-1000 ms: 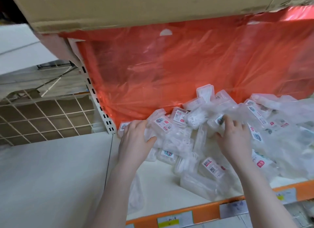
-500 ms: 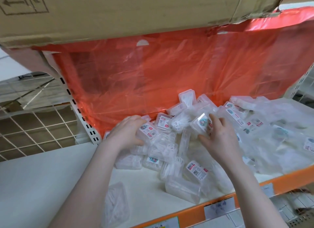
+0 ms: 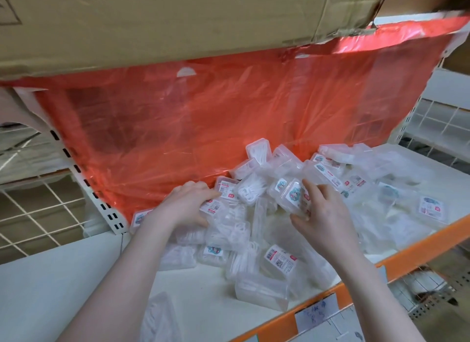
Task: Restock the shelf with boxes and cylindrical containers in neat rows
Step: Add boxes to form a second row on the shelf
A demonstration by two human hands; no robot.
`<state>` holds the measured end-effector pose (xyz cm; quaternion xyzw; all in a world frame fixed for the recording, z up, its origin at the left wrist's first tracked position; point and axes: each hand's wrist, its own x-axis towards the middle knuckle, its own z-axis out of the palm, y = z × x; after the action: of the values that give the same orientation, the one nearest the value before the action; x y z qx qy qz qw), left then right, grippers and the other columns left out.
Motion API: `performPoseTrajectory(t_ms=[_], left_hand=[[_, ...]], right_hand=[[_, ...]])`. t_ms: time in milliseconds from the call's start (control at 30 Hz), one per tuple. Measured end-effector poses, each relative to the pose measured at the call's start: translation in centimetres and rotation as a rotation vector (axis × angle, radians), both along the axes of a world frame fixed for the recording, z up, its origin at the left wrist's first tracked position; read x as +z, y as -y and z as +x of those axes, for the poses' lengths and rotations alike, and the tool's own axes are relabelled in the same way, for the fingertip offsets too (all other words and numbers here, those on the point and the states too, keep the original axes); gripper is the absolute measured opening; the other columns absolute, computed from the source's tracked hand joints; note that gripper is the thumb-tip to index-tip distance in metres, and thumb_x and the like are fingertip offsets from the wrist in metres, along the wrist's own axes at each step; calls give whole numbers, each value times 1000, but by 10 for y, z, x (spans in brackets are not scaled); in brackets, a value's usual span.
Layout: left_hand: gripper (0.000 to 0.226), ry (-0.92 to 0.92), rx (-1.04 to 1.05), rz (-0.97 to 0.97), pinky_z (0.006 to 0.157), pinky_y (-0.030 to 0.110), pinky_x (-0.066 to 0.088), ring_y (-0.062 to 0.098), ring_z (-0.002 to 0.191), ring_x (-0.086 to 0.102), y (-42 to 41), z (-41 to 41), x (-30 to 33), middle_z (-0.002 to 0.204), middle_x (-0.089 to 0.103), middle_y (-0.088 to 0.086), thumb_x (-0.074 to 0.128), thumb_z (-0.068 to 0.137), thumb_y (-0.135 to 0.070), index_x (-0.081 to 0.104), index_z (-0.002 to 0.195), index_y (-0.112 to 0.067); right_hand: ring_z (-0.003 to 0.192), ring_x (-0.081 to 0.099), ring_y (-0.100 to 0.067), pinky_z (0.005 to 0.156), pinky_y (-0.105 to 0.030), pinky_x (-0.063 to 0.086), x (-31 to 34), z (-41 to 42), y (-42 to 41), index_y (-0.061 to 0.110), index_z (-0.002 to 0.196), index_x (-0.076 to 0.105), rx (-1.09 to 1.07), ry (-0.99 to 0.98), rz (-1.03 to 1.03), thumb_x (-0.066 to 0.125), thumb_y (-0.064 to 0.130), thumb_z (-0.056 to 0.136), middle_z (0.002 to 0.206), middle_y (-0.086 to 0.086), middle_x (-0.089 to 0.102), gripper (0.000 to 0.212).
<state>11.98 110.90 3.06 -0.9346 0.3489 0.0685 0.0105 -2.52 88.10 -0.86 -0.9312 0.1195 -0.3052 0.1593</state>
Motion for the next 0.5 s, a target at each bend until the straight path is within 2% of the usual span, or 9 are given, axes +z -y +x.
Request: performPoseTrajectory(t_ms=[133,233,500], left_hand=[[66,34,-21,3,97,28,33,15,121,38,4,0,4,130,44,-10,72,72,-36,44,132,-29],[63,52,19,-53,94,29,36,14,121,42,7,-6,5,130,46,-8,69,73,-34,44,129,-25],[70,201,160,-223,94,31,36,15,123,37,-6,-47,11,134,40,-12,63,77,-31,32,140,-34]], right_hand=[[79,53,-34,63,-43,48,-1,0,0,4,115,56,-17,-36,-40,76,10,59,90,-12,56,60],[77,52,-33,61,-40,47,1,0,0,3,110,56,-14,-45,-38,75,10,58,88,-11,55,56],[80,57,-33,62,-38,50,-2,6,0,4,112,59,113,-27,-80,76,7,49,94,-11,58,65]])
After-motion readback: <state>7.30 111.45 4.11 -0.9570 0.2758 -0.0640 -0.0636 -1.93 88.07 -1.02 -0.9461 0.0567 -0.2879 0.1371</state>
